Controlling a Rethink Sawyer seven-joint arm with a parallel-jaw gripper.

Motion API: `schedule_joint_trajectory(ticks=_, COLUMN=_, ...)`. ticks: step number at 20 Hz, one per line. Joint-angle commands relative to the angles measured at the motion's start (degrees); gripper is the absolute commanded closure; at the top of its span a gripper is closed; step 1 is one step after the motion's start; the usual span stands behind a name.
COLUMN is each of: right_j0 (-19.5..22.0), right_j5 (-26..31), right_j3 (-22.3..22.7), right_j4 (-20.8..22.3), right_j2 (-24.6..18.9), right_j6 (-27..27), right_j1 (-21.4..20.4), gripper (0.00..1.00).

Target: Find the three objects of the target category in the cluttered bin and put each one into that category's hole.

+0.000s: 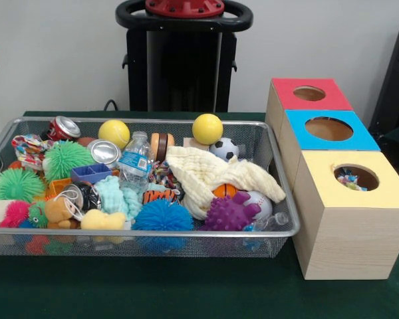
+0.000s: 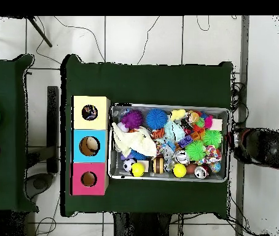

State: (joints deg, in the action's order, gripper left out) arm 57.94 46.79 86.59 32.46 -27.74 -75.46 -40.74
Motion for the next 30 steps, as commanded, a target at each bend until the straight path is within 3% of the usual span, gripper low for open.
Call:
schedule_joint_trajectory(ticks=1, right_j0=1.2, right_j5=1.2, right_j3=7.6, right_j4=3.7, right_j2=-4.8, right_j6=16.6, right_j1=1.3, gripper=0.0)
schedule_joint_trajectory(ticks=19, right_j0=3.6, right_j5=-5.4, right_j3=11.2, right_j4=6.6, right_j2=-5.3, right_j6=11.7, right_j1=4.0, gripper=0.0)
schedule_joint_trajectory(ticks=30, right_j0=6.6, right_j5=-8.0, right_j3=10.6, right_j4=9.1, right_j2=-5.4, right_j6=11.0, right_j1=8.1, gripper=0.0)
